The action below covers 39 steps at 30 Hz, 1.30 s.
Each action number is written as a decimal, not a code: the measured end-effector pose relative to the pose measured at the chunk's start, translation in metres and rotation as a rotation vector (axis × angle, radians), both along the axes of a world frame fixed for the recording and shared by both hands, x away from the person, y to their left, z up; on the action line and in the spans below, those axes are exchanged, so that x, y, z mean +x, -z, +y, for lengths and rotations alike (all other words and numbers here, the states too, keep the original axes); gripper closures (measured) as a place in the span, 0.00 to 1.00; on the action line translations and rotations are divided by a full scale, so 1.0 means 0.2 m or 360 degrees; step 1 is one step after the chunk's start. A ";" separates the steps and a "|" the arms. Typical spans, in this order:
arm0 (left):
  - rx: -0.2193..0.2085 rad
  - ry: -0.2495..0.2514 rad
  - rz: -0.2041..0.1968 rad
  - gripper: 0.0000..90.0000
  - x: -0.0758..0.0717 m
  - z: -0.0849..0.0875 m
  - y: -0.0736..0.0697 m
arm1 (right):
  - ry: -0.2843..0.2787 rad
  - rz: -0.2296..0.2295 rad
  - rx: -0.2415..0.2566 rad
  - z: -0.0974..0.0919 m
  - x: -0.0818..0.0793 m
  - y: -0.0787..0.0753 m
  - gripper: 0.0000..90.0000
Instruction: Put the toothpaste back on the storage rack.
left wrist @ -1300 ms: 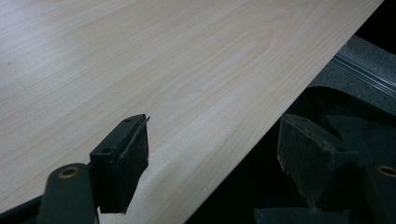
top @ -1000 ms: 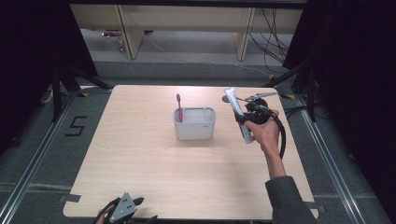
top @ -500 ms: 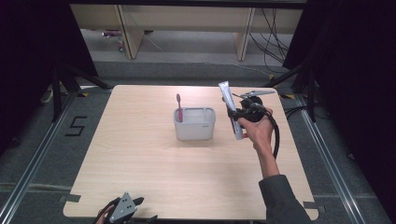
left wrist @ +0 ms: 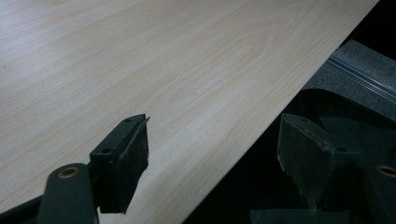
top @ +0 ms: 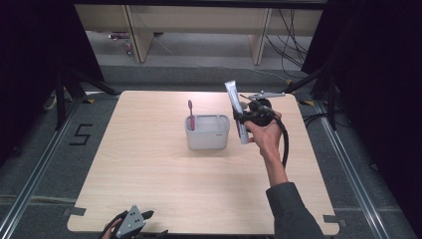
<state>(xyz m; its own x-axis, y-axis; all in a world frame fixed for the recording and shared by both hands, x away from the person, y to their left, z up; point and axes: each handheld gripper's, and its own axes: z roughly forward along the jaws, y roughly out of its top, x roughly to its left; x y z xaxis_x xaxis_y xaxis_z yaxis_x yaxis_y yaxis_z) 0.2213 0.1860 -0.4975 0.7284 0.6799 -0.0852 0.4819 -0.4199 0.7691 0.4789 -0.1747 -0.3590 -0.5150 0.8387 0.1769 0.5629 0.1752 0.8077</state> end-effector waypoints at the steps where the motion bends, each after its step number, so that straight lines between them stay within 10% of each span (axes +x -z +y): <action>1: 0.0029 0.0003 -0.0015 0.27 0.00 0.01 0.00 | -0.0005 -0.0014 -0.0009 0.01 0.00 0.00 0.84; 39: -0.0053 0.0001 0.0000 0.27 0.00 0.00 -0.01 | -0.0097 -0.0058 0.0204 0.34 0.15 0.01 0.84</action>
